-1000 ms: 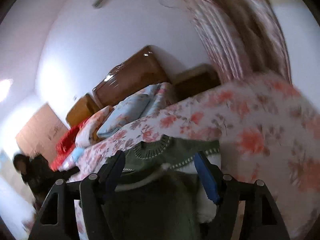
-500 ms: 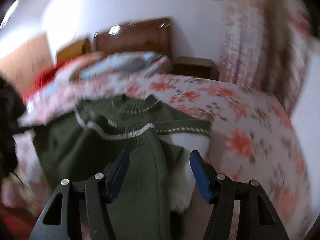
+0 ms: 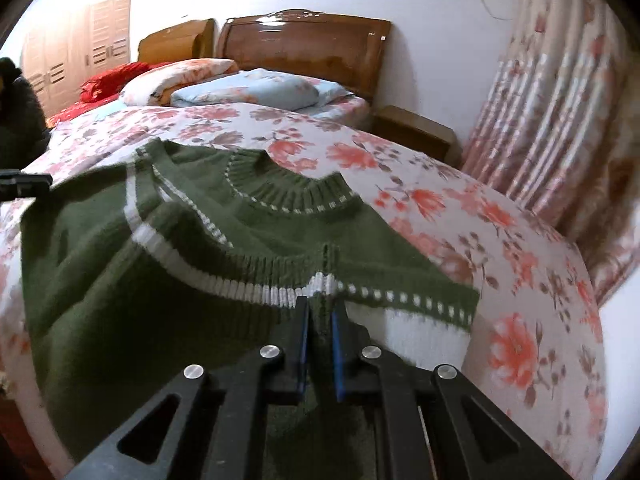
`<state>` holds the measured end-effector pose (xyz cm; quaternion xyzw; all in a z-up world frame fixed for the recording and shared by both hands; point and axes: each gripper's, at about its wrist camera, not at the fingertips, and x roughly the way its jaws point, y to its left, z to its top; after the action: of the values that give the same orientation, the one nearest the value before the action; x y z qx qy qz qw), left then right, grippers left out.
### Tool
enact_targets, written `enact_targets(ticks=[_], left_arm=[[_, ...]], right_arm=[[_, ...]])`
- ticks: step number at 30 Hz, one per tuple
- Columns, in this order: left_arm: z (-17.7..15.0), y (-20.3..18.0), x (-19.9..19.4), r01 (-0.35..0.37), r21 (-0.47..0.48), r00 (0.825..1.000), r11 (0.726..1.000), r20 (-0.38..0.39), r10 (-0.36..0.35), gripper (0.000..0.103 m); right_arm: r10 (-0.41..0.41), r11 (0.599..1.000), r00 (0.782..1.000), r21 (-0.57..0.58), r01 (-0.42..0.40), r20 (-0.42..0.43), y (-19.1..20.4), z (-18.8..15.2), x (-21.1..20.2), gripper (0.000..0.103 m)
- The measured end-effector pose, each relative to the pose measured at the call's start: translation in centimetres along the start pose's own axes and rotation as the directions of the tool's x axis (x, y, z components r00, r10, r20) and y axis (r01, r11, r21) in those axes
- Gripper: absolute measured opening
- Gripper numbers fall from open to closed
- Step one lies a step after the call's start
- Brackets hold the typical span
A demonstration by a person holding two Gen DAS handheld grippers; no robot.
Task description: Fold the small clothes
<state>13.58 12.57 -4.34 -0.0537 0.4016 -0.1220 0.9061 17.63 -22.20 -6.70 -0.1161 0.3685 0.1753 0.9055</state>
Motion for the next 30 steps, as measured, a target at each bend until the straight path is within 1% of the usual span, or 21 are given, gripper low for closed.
enact_targets(ticks=[1,3,6,9,10,12,14,15,16,17,18,19,21,22,23,25,26,28,30], left_arm=[[0.4,-0.4,0.2,0.001,0.014,1.0,1.0,-0.001,-0.001,0.038],[1.6,-1.6,1.0,0.004,0.055,1.0,0.998,-0.009,-0.004,0.038],[3.1,-2.6,2.6,0.025,0.073,0.999,0.997,-0.038,-0.023,0.038],[4.9,-3.4,4.6,0.013,0.096,0.997,0.995,-0.073,-0.006,0.038],[5.3,-3.6,5.4,0.004,0.113,0.995,0.994,-0.095,0.007,0.038],[6.0,-3.7,7.6,-0.033,0.146,0.988,0.989,-0.143,0.054,0.038],[6.3,-3.4,10.0,-0.06,0.188,0.976,0.98,-0.194,0.097,0.039],[6.3,-3.2,10.6,-0.046,0.19,0.976,0.981,-0.201,0.084,0.039],[6.4,-2.7,10.7,-0.017,0.171,0.981,0.985,-0.186,0.049,0.033],[6.3,-2.3,10.7,0.032,0.143,0.98,0.989,-0.197,-0.003,0.024],[6.2,-2.1,10.3,0.07,0.122,0.981,0.99,-0.188,-0.047,0.012],[6.0,-2.2,9.8,0.062,0.125,0.985,0.99,-0.165,-0.041,0.011],[5.0,-2.9,7.7,0.025,0.16,0.997,0.987,-0.08,-0.012,0.01],[4.2,-3.1,6.0,0.024,0.155,1.0,0.988,-0.023,-0.02,0.01],[3.7,-3.2,4.7,0.034,0.136,0.999,0.99,0.016,-0.036,0.01],[2.3,-2.4,1.5,0.048,0.084,0.993,0.995,0.1,-0.056,0.01],[1.9,-1.9,0.4,0.045,0.066,0.99,0.997,0.127,-0.053,0.01],[1.2,-0.3,-1.4,0.038,0.035,0.987,0.999,0.154,-0.043,0.01],[1.0,1.1,-1.8,0.028,0.018,0.988,0.999,0.149,-0.031,0.01]], right_arm=[[0.004,1.0,1.0,0.022,-0.004,0.018,-0.3,-0.4,0.0,0.103],[0.018,0.997,0.999,0.072,-0.021,0.037,-1.0,-0.7,0.0,0.103],[-0.012,0.999,0.999,0.043,0.011,0.033,-0.3,-0.4,0.1,0.103],[-0.036,0.999,0.999,0.021,0.035,0.033,0.3,-0.1,0.6,0.103],[-0.035,0.999,0.999,0.022,0.035,0.033,0.3,-0.1,0.6,0.103],[-0.031,0.999,0.999,0.027,0.03,0.034,0.1,-0.1,0.6,0.103],[-0.031,0.999,0.999,0.027,0.03,0.033,0.1,-0.1,0.7,0.103],[-0.031,0.999,0.999,0.028,0.03,0.033,0.1,-0.1,0.7,0.103],[-0.031,0.999,0.999,0.03,0.03,0.034,0.0,-0.1,0.7,0.103],[-0.03,0.999,0.999,0.031,0.029,0.035,0.1,-0.1,0.6,0.103],[-0.03,0.999,0.999,0.032,0.029,0.036,0.1,-0.1,0.7,0.103],[-0.033,0.999,0.999,0.031,0.032,0.037,0.1,-0.1,0.6,0.103],[-0.042,0.999,0.998,0.025,0.041,0.043,0.3,-0.1,0.5,0.103],[-0.04,0.999,0.998,0.025,0.039,0.052,0.3,-0.1,0.3,0.103],[-0.035,0.999,0.998,0.038,0.033,0.061,0.2,-0.2,-0.2,0.103],[-0.017,0.996,0.993,0.09,0.006,0.119,-0.4,-0.3,-2.4,0.103],[-0.015,0.992,0.986,0.127,-0.006,0.166,-0.8,-0.5,-4.4,0.103],[-0.026,0.983,0.975,0.185,-0.016,0.221,-1.8,-1.1,-7.1,0.103],[-0.021,0.973,0.972,0.229,-0.034,0.234,-2.9,-1.8,-8.5,0.103]])
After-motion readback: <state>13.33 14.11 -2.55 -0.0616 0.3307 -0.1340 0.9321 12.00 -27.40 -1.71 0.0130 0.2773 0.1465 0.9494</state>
